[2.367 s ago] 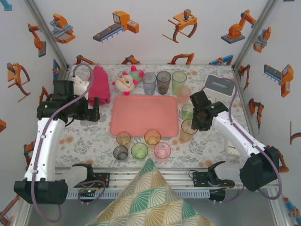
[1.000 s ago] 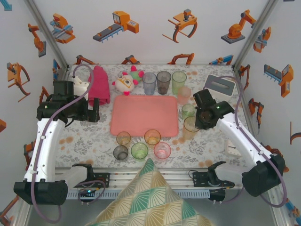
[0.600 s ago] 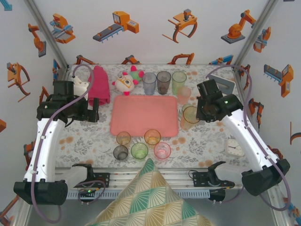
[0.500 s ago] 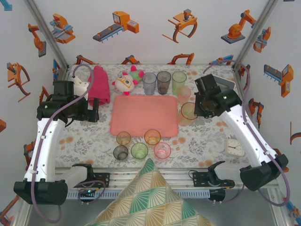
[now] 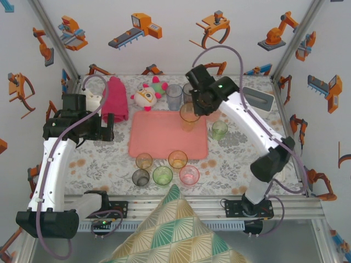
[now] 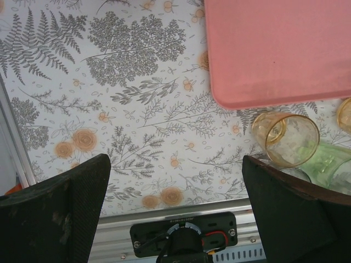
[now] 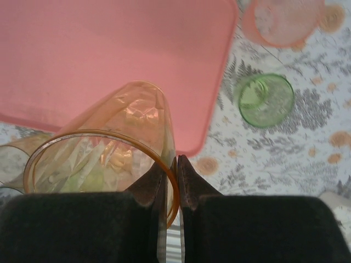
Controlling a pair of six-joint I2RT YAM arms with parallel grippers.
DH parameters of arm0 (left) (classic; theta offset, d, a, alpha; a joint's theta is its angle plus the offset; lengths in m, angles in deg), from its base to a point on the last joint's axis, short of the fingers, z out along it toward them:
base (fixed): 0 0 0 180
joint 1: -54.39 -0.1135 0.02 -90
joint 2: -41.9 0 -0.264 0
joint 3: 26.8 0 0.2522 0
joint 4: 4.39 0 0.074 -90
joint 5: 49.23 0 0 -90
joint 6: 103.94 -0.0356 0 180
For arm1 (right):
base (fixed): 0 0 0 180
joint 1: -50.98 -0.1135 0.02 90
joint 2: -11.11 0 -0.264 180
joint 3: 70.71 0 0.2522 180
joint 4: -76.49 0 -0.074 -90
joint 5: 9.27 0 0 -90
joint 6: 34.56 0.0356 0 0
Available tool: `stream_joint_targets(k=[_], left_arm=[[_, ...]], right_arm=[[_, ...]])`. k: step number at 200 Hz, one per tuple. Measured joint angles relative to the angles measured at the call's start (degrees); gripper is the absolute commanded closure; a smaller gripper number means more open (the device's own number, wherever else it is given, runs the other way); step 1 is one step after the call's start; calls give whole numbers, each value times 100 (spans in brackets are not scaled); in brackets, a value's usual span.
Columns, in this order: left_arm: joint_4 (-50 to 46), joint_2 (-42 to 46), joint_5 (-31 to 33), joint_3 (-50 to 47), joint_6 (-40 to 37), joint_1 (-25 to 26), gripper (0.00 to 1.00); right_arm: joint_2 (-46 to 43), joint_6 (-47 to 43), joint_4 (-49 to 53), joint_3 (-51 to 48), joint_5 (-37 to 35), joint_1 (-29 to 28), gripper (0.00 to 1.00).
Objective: Place the glasses into the tray
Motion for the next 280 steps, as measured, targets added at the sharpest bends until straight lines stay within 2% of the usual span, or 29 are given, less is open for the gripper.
stream_joint_targets(k=[58, 112, 179, 280], left_arm=[[173, -20, 590, 205, 380, -31, 3], [240, -13, 680, 205, 752, -588, 3], [236, -66, 358, 208, 831, -765, 3], [240, 157, 92, 208, 826, -769, 3]], right_arm=[[1510, -55, 118, 1641, 48, -791, 100], [2455, -20, 131, 2439, 332, -1390, 100], [3003, 81, -96, 2527, 573, -1777, 100], [3539, 79, -544, 2767, 660, -1886, 100]])
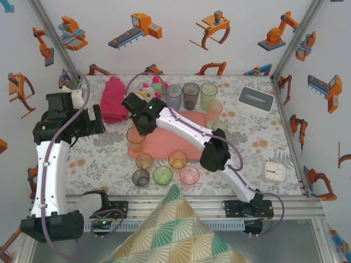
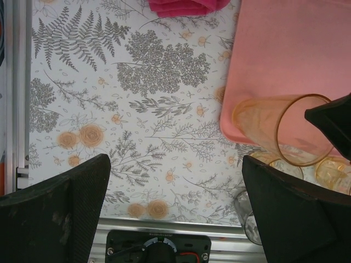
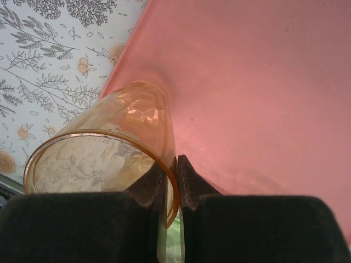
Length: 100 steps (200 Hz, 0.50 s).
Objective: Place the glasses into the tray
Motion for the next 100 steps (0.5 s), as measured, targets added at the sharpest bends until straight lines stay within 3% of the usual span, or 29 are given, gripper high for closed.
stream_joint_targets(k=[83, 100], left_arm=[[0, 17, -85, 0, -4, 0, 3], [0, 17, -107, 0, -7, 0, 3]], right_arm=[[219, -2, 31, 267, 17, -61, 100], [219, -4, 31, 269, 15, -61, 95]])
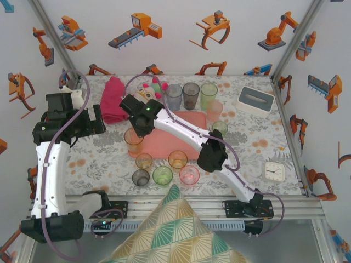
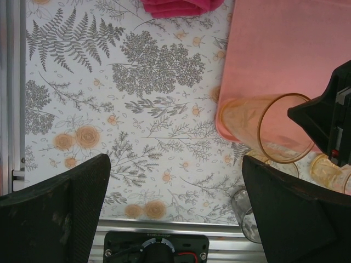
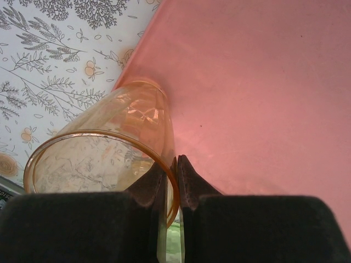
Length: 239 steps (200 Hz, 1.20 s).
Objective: Place the glasses into the tray
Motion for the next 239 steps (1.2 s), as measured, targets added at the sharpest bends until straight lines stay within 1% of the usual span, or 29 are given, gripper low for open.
stream_joint_targets(k=[52, 71, 145, 173, 239], left_arm=[[0, 0, -17, 0, -15, 0, 3], [0, 2, -17, 0, -15, 0, 3], [0, 188, -37, 0, -17, 0, 3], [0, 186, -2, 0, -20, 0, 3], [-17, 199, 7, 31, -118, 0, 3]], right_arm=[[0, -35, 7, 26, 0, 0, 77], [0, -39, 4, 92, 0, 0, 74], [0, -61, 0, 201, 4, 0, 68], [0, -107, -2, 269, 0, 0, 64], [-114, -190, 0, 289, -22, 0, 62]])
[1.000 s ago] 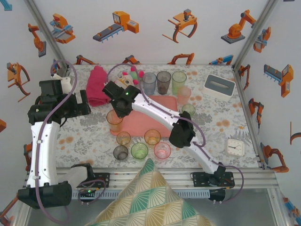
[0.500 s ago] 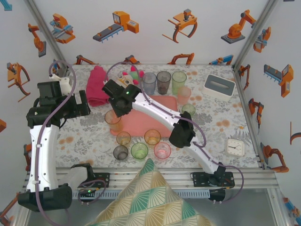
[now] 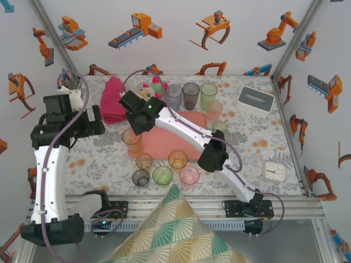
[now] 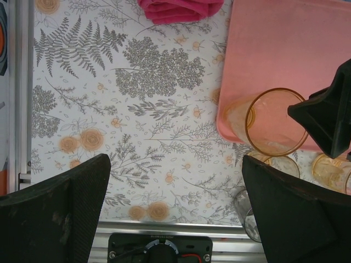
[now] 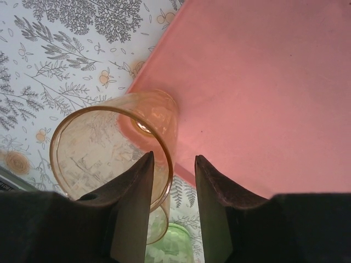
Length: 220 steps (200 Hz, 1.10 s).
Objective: Place the glasses into the tray
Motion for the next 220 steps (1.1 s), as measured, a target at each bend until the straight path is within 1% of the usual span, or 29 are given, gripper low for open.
stream_joint_targets(k=[34, 58, 89, 118, 137, 162, 186, 220], left_arm=[[-50, 66, -2, 22, -68, 0, 3], [-72, 116, -11, 63, -144, 0, 3], [-81, 225, -234, 66, -354, 0, 3], [-101, 345, -557, 68, -516, 0, 3], [-133, 341, -706, 111, -590, 0, 3], [-170, 273, -852, 225, -638, 2, 3], [-177, 208, -1084, 323, -699, 24, 3], [-179, 85, -1344, 358, -855, 256, 3]], right_arm=[[-168, -28, 15, 90, -13, 0, 61], [-319, -133, 81, 212, -181, 0, 57], [-754, -302, 236, 197, -730, 13, 55], [-1587, -470, 271, -234, -1399, 153, 53], [-2124, -496, 278, -538, -1665, 431, 53], [-2673, -514, 256, -935, -1932, 1010, 53], [-2909, -538, 232, -1259, -2065, 1547, 53], [-2977, -601, 37, -1784, -2011, 2240, 52]])
